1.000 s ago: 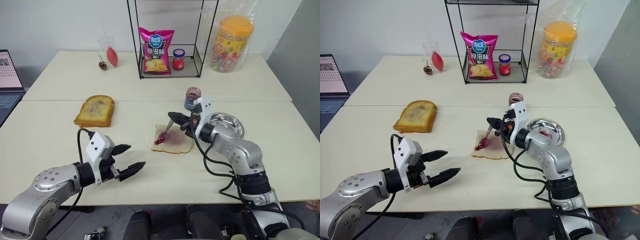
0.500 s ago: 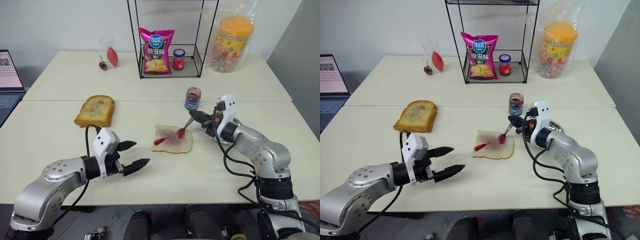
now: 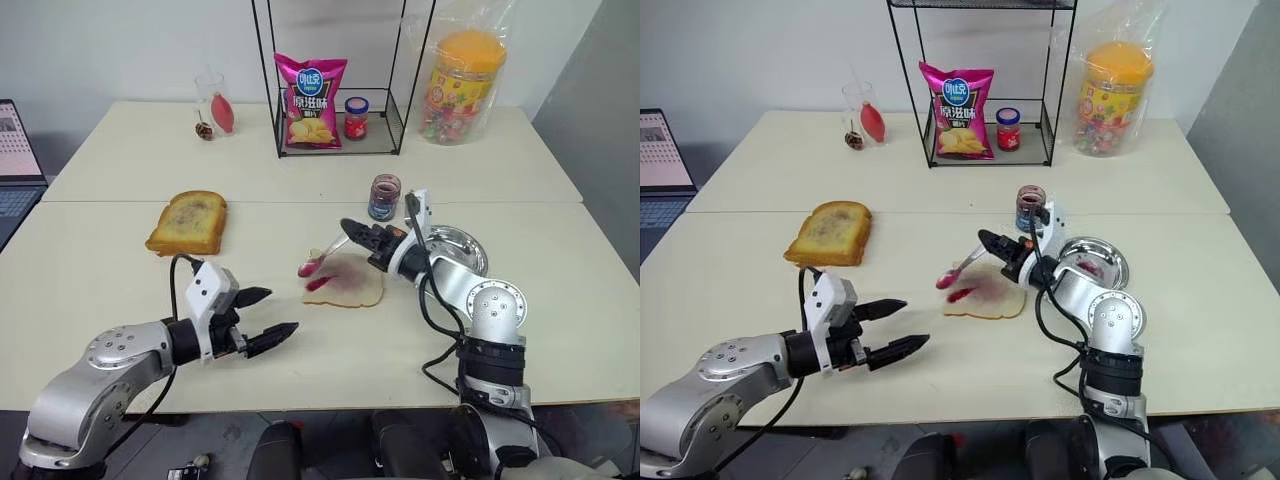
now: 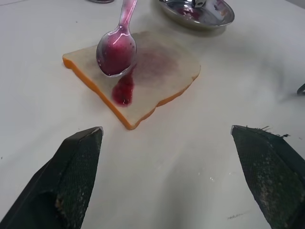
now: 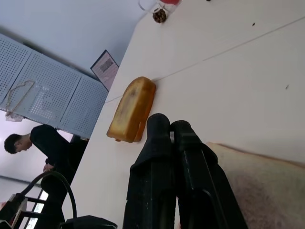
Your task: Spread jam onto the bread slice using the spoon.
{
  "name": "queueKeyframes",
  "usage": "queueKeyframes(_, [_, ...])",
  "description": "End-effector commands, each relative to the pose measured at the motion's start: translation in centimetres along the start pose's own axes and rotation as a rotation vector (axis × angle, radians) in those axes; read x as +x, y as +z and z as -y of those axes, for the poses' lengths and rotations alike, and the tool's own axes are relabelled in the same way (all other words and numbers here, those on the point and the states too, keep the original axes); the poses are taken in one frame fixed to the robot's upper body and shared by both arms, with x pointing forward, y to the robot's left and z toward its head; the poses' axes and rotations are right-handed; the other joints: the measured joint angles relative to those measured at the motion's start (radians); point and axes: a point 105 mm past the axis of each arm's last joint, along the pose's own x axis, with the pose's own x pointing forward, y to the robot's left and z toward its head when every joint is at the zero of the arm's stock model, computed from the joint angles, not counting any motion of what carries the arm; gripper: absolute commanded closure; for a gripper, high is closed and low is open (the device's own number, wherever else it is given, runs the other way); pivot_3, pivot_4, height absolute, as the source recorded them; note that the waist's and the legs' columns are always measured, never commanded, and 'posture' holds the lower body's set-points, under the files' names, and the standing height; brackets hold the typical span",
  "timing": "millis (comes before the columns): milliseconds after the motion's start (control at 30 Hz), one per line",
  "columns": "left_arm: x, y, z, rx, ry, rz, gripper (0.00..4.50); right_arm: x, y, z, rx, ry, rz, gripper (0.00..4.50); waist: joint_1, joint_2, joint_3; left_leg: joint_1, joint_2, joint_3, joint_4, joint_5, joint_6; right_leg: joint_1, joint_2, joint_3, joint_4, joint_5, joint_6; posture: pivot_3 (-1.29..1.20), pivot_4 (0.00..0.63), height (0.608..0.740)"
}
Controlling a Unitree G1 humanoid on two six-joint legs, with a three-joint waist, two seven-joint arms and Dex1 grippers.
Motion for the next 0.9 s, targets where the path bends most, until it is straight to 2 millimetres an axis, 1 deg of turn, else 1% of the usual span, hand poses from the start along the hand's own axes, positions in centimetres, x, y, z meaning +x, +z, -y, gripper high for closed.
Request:
queueKeyframes(33, [-0.7,1.2,0.0,0.058,0.028,0.026,0.00,0.1,-0.5,0.7,-0.028,-0.005,-0.017,4.44,0.000,0.000,0.000,0.000,0.000,0.000,0.000,0.000,0.000,0.000,0.000,0.000,0.000,0.000,0.000,0.00,0.150,0.740])
queueKeyframes(233, [-0.7,1.2,-0.1,0.058,0.034,0.028,0.00,-1.1,0.1,3.7,-0.049,-0.088,-0.009,4.44,0.000,0.000,0.000,0.000,0.000,0.000,0.000,0.000,0.000,0.000,0.000,0.000,0.000,0.000,0.000,0.00,0.150,0.740])
queueKeyframes(333, [-0.5,1.2,-0.1,0.059,0.029,0.030,0.00,-2.2,1.2,5.1,-0.063,-0.138,0.015,4.44,0.001,0.000,0.000,0.000,0.000,0.000,0.000,0.000,0.000,0.000,0.000,0.000,0.000,0.000,0.000,0.00,0.150,0.740])
queueKeyframes(533, [0.1,1.3,-0.2,0.058,0.008,0.034,0.00,-4.0,2.3,6.1,-0.072,-0.179,0.034,4.44,0.004,0.000,0.000,0.000,0.000,0.000,0.000,0.000,0.000,0.001,0.000,0.000,0.000,0.000,0.000,0.00,0.150,0.740])
queueKeyframes(633, [0.4,1.3,-0.3,0.059,0.001,0.036,0.00,-4.9,2.7,6.3,-0.089,-0.196,0.037,4.44,0.006,0.000,0.000,0.000,-0.001,0.000,0.000,0.000,0.000,0.001,0.000,0.000,0.000,0.000,0.000,0.00,0.150,0.740])
queueKeyframes(733, [0.5,1.3,-0.3,0.062,-0.004,0.035,0.00,-5.5,3.5,6.1,-0.104,-0.198,0.047,4.44,0.006,0.000,0.000,0.000,-0.001,0.000,0.000,0.000,0.000,0.001,0.000,0.000,0.000,0.000,0.000,0.00,0.150,0.740])
queueKeyframes(800, [0.5,1.3,-0.4,0.064,-0.005,0.035,0.00,-5.6,4.3,5.3,-0.114,-0.175,0.055,4.44,0.006,0.000,0.000,0.000,-0.001,0.001,0.000,0.000,0.000,0.001,0.000,0.001,0.000,0.000,0.000,0.00,0.150,0.740])
queueKeyframes(900, [0.5,1.3,-0.5,0.064,-0.004,0.035,0.00,-4.8,4.5,3.6,-0.096,-0.100,0.047,4.44,0.005,0.000,0.000,0.000,-0.001,0.000,0.000,0.000,0.000,0.001,0.000,0.000,0.000,0.000,0.000,0.00,0.150,0.740])
